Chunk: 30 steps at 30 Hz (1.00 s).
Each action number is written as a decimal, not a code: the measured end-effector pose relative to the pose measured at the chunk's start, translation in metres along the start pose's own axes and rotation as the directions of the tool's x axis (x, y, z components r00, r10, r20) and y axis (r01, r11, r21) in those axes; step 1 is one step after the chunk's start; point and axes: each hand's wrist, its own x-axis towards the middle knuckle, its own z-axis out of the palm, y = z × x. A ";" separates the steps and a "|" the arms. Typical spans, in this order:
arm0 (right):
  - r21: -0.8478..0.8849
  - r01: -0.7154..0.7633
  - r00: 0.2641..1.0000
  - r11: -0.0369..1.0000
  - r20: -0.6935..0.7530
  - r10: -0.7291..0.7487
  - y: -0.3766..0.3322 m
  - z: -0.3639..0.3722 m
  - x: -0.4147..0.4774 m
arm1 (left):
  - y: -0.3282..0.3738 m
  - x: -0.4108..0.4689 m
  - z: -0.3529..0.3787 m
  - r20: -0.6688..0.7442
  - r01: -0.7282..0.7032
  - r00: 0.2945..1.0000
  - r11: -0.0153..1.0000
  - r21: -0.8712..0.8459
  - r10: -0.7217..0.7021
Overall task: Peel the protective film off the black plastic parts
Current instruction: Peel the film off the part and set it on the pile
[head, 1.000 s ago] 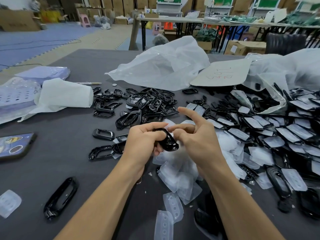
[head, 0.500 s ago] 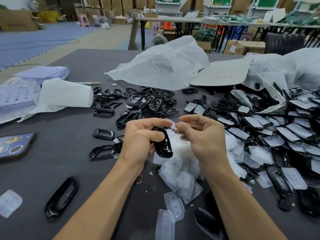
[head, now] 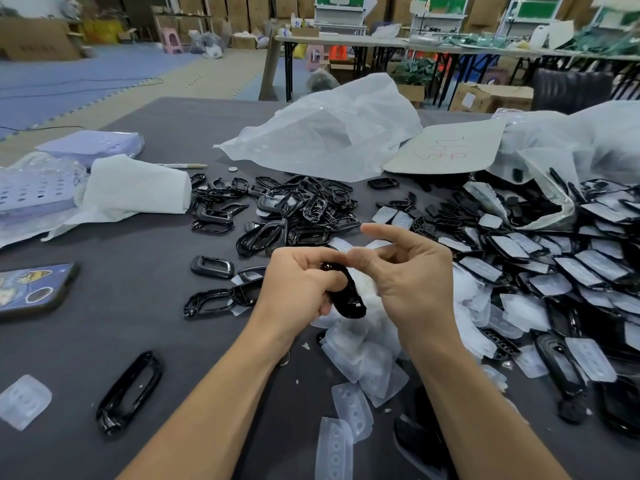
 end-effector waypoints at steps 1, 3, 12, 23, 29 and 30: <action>-0.019 -0.003 1.000 1.000 0.004 0.004 0.002 0.000 0.000 | 0.001 -0.001 0.001 0.022 -0.002 1.000 1.000 0.001 0.002; -0.064 -0.004 1.000 0.998 0.016 0.005 0.004 0.001 0.001 | 0.003 -0.002 0.001 0.055 -0.001 0.998 0.999 -0.033 0.002; 0.072 -0.099 0.985 0.993 0.149 0.087 -0.002 0.003 -0.001 | 0.000 0.002 -0.006 0.133 0.088 0.989 0.976 -0.200 -0.062; -0.035 -0.011 0.995 0.999 0.101 0.015 -0.003 0.004 -0.002 | -0.005 0.003 -0.007 0.091 0.010 0.996 0.994 -0.108 -0.001; -0.118 0.038 0.994 0.992 0.109 -0.025 -0.003 0.002 0.002 | -0.007 0.005 -0.007 -0.052 0.006 0.999 0.998 -0.061 -0.009; -0.116 0.040 0.997 0.993 0.066 -0.032 -0.003 0.002 0.002 | -0.007 0.005 -0.007 -0.064 0.003 0.998 0.999 -0.052 -0.006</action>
